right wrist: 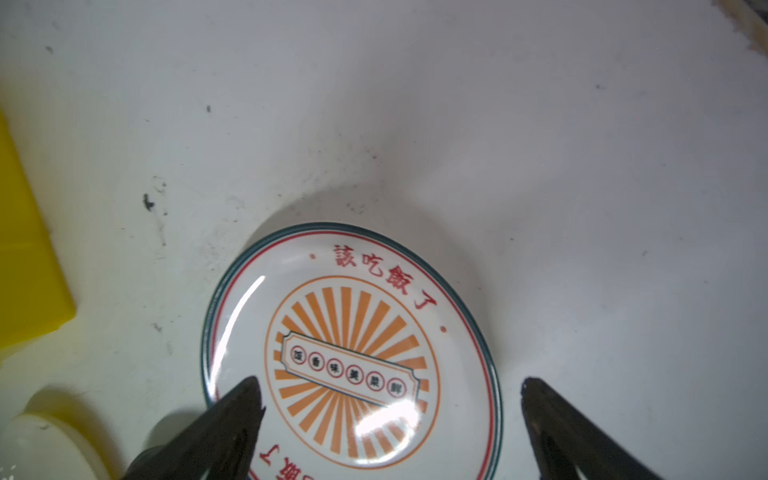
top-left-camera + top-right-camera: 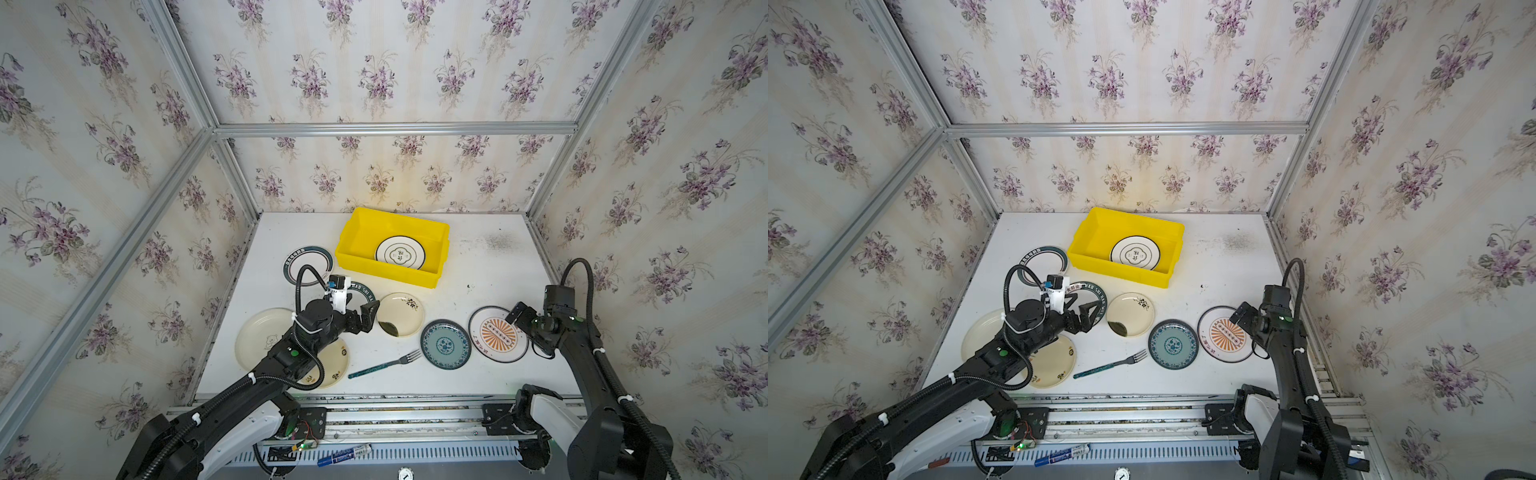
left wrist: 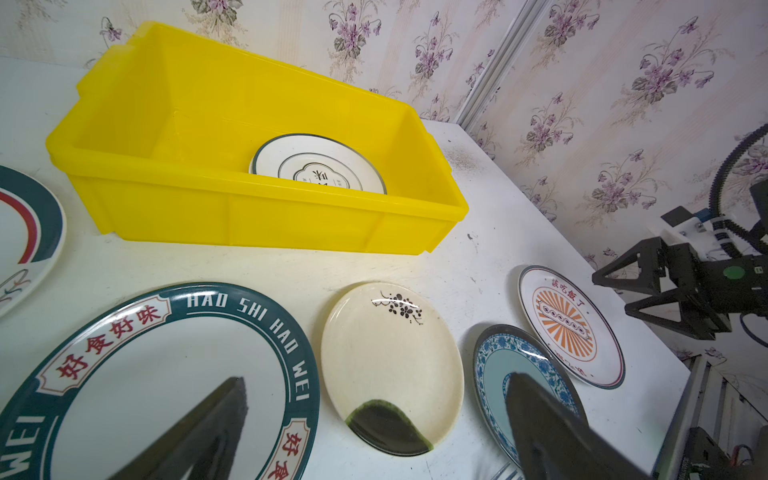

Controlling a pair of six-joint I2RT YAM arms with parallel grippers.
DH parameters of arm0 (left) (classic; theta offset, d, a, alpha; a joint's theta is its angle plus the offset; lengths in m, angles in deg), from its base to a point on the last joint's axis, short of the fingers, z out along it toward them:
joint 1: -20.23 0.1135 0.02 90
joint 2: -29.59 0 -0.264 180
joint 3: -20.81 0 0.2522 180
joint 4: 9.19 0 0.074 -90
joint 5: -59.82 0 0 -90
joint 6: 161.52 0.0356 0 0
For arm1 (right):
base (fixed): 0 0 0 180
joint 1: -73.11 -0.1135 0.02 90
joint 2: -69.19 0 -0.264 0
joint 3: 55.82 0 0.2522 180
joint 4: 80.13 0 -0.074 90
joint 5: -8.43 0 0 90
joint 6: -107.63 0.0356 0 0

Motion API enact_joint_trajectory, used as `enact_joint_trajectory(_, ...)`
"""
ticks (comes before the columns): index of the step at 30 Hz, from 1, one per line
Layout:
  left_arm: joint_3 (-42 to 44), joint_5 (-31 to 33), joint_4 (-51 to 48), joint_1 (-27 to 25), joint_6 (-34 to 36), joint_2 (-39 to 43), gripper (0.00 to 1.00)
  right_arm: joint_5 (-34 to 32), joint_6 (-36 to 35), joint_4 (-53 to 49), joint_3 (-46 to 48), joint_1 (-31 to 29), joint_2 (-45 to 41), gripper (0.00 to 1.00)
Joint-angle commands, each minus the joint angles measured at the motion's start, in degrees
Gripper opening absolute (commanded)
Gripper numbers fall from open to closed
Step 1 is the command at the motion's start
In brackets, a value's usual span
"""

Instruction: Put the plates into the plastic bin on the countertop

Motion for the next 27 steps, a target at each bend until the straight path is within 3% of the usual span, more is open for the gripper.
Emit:
enact_joint_trajectory(1,-0.65,0.96,0.75,0.07,0.96,-0.21,1.00,0.80,2.98,-5.16,0.61,0.01,0.71,0.99)
enact_joint_trajectory(15,-0.63,0.89,0.66,0.03,0.89,-0.28,1.00,4.69,7.57,-1.31,6.42,-0.03,1.85,0.99)
enact_joint_trajectory(23,-1.16,0.21,0.37,0.07,1.03,-1.06,1.00,4.06,10.95,1.51,9.69,0.01,1.30,0.75)
enact_joint_trajectory(27,-1.10,0.48,0.46,0.07,1.00,-1.56,1.00,5.16,13.13,4.05,12.36,-0.03,-0.51,0.72)
